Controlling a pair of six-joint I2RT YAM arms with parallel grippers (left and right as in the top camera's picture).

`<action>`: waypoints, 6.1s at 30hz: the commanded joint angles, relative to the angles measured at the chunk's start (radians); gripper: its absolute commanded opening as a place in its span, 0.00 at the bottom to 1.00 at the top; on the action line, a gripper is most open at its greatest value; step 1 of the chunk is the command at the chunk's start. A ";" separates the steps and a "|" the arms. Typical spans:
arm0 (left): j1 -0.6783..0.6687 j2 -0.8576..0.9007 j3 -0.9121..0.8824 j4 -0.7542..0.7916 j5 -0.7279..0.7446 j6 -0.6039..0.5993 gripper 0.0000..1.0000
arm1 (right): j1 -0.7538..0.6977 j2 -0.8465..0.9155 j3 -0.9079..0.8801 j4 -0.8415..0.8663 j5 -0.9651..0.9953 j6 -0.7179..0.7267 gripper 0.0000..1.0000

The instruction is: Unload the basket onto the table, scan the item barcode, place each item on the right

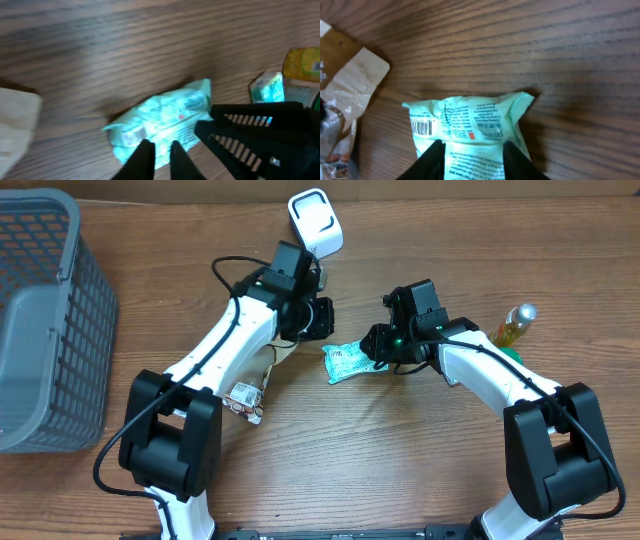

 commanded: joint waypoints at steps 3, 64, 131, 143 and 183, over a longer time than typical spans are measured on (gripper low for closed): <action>-0.044 0.071 0.008 0.007 0.026 -0.027 0.09 | 0.005 0.001 -0.010 0.006 -0.005 -0.002 0.22; -0.031 0.072 0.010 -0.089 0.033 0.039 0.04 | 0.003 0.046 -0.113 0.085 0.067 0.290 0.04; -0.018 0.157 0.025 -0.015 -0.136 -0.101 0.04 | 0.003 0.046 -0.113 0.095 0.066 0.290 0.04; -0.023 0.166 0.029 -0.024 -0.206 -0.072 0.04 | 0.003 0.046 -0.113 0.095 0.066 0.290 0.04; -0.065 0.085 0.101 -0.056 -0.203 -0.076 0.04 | -0.178 -0.066 0.012 -0.196 -0.121 0.019 1.00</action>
